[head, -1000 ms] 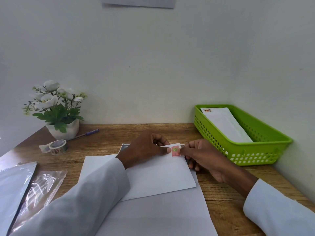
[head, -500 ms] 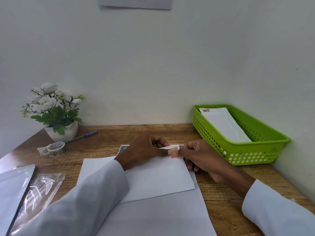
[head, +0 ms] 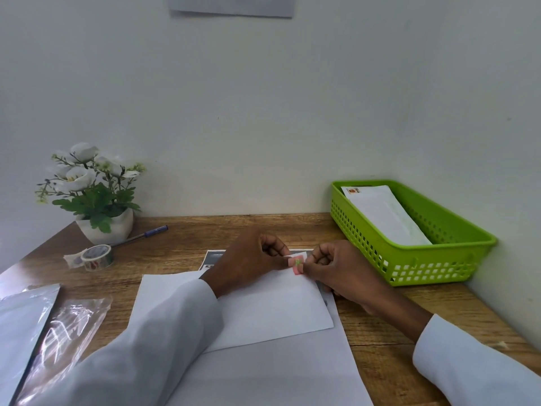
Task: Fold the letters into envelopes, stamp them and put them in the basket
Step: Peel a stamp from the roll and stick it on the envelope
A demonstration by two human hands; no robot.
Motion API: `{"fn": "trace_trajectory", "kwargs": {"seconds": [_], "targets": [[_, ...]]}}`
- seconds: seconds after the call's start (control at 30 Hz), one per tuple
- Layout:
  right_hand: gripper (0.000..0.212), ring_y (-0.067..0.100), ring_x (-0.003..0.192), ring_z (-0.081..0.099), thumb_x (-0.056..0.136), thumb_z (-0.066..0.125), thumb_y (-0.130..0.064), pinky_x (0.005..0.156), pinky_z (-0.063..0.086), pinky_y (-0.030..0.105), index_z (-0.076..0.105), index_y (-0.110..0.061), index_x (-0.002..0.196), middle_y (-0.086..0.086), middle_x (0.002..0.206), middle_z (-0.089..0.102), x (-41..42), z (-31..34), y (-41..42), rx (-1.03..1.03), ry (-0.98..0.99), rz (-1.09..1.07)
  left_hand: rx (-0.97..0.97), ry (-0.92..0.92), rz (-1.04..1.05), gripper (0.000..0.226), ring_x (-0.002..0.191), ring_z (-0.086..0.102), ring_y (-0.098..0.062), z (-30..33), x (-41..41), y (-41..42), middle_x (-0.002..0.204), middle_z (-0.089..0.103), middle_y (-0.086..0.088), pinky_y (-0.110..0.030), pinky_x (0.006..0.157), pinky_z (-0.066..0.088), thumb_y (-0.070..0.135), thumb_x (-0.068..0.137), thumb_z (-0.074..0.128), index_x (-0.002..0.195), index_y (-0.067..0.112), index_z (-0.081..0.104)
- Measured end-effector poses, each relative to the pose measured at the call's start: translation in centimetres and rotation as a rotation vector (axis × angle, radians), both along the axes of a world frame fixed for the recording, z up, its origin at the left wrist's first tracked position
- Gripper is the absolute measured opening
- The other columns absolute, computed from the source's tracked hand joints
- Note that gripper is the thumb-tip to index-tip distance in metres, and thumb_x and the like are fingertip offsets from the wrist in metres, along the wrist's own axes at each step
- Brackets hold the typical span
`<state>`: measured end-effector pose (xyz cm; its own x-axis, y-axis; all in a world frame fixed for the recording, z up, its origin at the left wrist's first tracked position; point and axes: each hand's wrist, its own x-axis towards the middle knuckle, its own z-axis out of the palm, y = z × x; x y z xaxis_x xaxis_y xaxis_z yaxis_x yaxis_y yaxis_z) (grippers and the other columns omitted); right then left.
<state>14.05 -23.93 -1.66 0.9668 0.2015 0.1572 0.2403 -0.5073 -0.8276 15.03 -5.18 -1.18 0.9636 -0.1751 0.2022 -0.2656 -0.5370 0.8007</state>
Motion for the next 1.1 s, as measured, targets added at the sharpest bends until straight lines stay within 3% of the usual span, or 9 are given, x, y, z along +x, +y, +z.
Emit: {"fn": "trace_trajectory", "kwargs": {"seconds": [0.17, 0.33, 0.53, 0.7, 0.8, 0.97, 1.03, 1.1], "targets": [[0.033, 0.002, 0.043, 0.043, 0.069, 0.087, -0.033, 0.043, 0.032, 0.019, 0.067, -0.006, 0.067, -0.008, 0.048, 0.057, 0.18, -0.23, -0.17, -0.132, -0.085, -0.086, 0.026, -0.014, -0.021, 0.014, 0.045, 0.045, 0.005, -0.26, -0.01, -0.06, 0.049, 0.058, 0.014, -0.008, 0.047, 0.034, 0.028, 0.074, 0.083, 0.074, 0.017, 0.074], [0.037, 0.008, 0.047, 0.052, 0.074, 0.084, -0.032, 0.041, 0.04, 0.019, 0.068, 0.0, 0.083, 0.001, 0.06, 0.061, 0.2, -0.21, -0.47, 0.15, 0.097, 0.021, -0.007, 0.001, -0.025, 0.012, 0.046, 0.047, 0.005, -0.03, -0.03, 0.0, 0.053, 0.06, 0.012, -0.009, 0.047, 0.036, 0.025, 0.076, 0.082, 0.076, 0.016, 0.074], [0.031, 0.017, 0.061, 0.057, 0.09, 0.068, -0.028, 0.047, 0.042, 0.022, 0.071, 0.002, 0.087, 0.015, 0.078, 0.07, 0.27, -0.19, -0.34, 0.263, 0.132, 0.045, -0.008, 0.006, -0.062, 0.022, 0.047, 0.045, 0.004, 0.4, -0.55, -0.07, 0.056, 0.06, 0.014, -0.011, 0.049, 0.035, 0.034, 0.075, 0.082, 0.082, 0.014, 0.075], [0.023, 0.024, 0.076, 0.065, 0.087, 0.072, -0.023, 0.065, 0.05, 0.033, 0.071, -0.001, 0.089, 0.022, 0.093, 0.074, 0.1, -0.38, -0.02, 0.339, 0.144, 0.059, 0.03, -0.013, -0.076, 0.023, 0.047, 0.041, 0.002, 0.43, -0.4, -0.11, 0.056, 0.057, 0.011, -0.012, 0.047, 0.033, 0.033, 0.084, 0.074, 0.08, 0.011, 0.075], [0.016, 0.021, 0.075, 0.068, 0.08, 0.078, -0.014, 0.064, 0.053, 0.031, 0.072, -0.005, 0.092, 0.02, 0.095, 0.075, -0.1, -0.16, -0.06, 0.352, 0.207, 0.089, 0.067, -0.03, -0.048, 0.019, 0.048, 0.043, 0.004, 0.24, -0.12, -0.04, 0.057, 0.058, 0.011, -0.011, 0.048, 0.034, 0.026, 0.089, 0.069, 0.081, 0.011, 0.075], [0.032, 0.03, 0.093, 0.073, 0.071, 0.085, -0.009, 0.086, 0.057, 0.046, 0.074, -0.008, 0.101, 0.012, 0.095, 0.077, -0.05, -0.29, -0.19, 0.313, 0.235, 0.105, 0.114, -0.073, -0.042, 0.019, 0.057, 0.049, 0.0, -0.1, 0.12, -0.25, 0.068, 0.068, 0.003, -0.016, 0.055, 0.038, 0.028, 0.09, 0.066, 0.079, 0.016, 0.075], [0.03, 0.028, 0.089, 0.073, 0.071, 0.085, -0.011, 0.083, 0.058, 0.041, 0.074, -0.006, 0.099, 0.012, 0.094, 0.077, -0.04, -0.34, -0.16, 0.323, 0.232, 0.099, 0.116, -0.08, -0.067, 0.022, 0.057, 0.047, -0.001, 0.1, 0.11, -0.36, 0.066, 0.063, 0.004, -0.017, 0.054, 0.037, 0.027, 0.092, 0.064, 0.08, 0.011, 0.074], [0.028, 0.023, 0.077, 0.071, 0.075, 0.083, -0.015, 0.069, 0.057, 0.031, 0.072, 0.002, 0.094, 0.015, 0.091, 0.077, -0.18, -0.24, -0.15, 0.348, 0.225, 0.084, 0.116, -0.073, -0.117, 0.03, 0.053, 0.04, -0.001, 0.28, 0.01, -0.19, 0.06, 0.053, 0.009, -0.015, 0.051, 0.032, 0.024, 0.095, 0.061, 0.073, 0.005, 0.069]]}}
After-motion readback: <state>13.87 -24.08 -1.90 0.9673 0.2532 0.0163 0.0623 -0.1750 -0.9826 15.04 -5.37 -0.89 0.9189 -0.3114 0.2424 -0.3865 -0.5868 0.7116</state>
